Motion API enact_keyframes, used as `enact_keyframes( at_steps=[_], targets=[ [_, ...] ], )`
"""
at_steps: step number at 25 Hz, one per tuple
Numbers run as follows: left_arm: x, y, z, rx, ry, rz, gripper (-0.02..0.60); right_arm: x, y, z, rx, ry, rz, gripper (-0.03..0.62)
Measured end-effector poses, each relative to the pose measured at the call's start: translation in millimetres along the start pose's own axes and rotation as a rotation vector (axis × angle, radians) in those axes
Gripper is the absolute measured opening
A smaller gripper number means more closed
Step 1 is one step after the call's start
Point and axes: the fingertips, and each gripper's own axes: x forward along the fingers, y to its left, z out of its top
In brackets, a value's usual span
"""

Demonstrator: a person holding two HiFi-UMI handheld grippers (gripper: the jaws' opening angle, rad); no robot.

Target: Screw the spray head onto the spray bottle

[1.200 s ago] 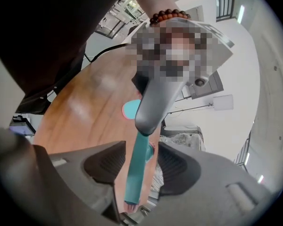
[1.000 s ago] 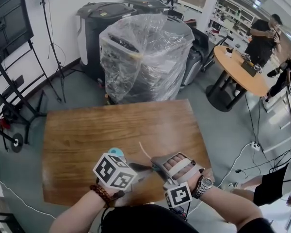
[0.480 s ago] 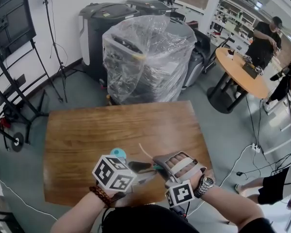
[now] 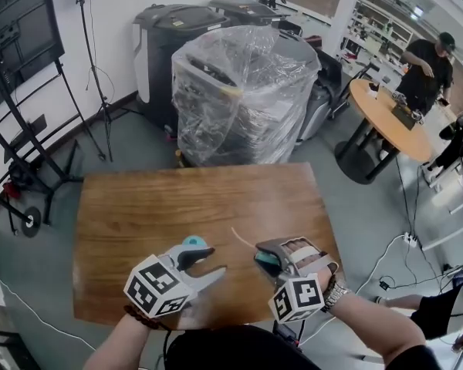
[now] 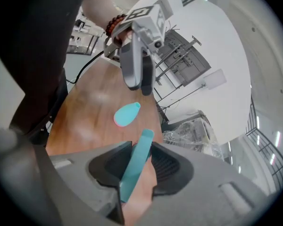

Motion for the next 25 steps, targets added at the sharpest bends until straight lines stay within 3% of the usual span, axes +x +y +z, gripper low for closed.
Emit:
enact_keyframes(
  at_steps=[6,10,17,25],
  targets=[
    [-21.9,44.7,-18.8,0.138,-0.014,0.234,0.282,0.2,-10.9,1.3,0.155,-0.017,0.042,0.120],
    [-24.1,69.1,-40.0,0.168,-0.013,0.330,0.357,-5.9,-20.7,14.7,0.246,-0.031,0.071,0.120],
    [2.2,97.8,-96.5,0.168,0.080,0.365,0.446,-16.5,-32.3,27.9,0.390,-0.066,0.127,0.120],
    [31.1,120.8,-144.0,0.192,0.172,0.354,0.463,-33.0,-42.0,50.4,0.451,-0.087,0.165,0.120]
  ],
)
